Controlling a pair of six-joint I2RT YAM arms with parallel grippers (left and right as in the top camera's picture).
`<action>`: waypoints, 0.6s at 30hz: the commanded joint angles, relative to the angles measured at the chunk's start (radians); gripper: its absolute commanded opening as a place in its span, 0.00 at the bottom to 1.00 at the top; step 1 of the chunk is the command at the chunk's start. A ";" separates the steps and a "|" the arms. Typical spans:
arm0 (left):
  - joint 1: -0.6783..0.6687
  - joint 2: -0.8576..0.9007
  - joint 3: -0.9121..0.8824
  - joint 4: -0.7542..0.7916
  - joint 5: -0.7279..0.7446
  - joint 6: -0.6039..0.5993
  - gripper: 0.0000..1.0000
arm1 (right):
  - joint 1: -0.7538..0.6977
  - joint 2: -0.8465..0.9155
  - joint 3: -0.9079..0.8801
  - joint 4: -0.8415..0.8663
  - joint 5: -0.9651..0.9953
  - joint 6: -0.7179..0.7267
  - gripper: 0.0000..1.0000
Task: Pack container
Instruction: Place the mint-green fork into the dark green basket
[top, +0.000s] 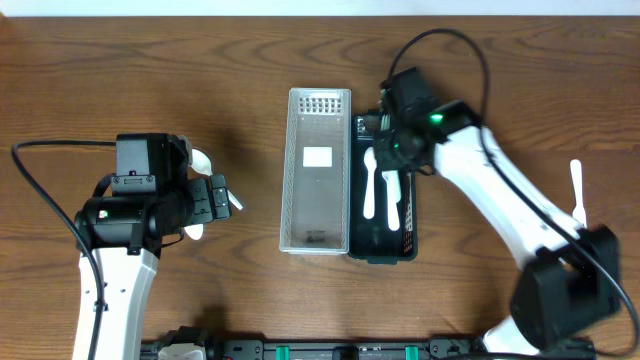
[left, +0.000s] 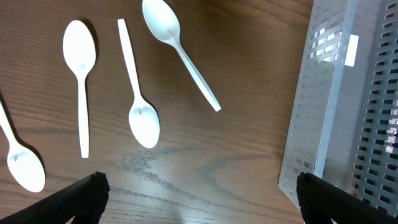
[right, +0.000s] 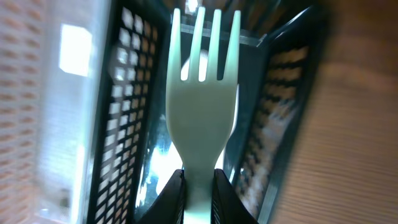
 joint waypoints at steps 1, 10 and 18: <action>0.005 0.002 0.023 -0.002 -0.008 0.008 0.98 | 0.025 0.081 -0.002 0.000 0.026 0.036 0.03; 0.005 0.002 0.023 -0.002 -0.008 0.008 0.98 | 0.030 0.092 -0.001 0.033 0.026 -0.032 0.43; 0.005 0.002 0.023 -0.002 -0.008 0.009 0.98 | -0.039 -0.056 0.013 0.039 0.097 -0.058 0.52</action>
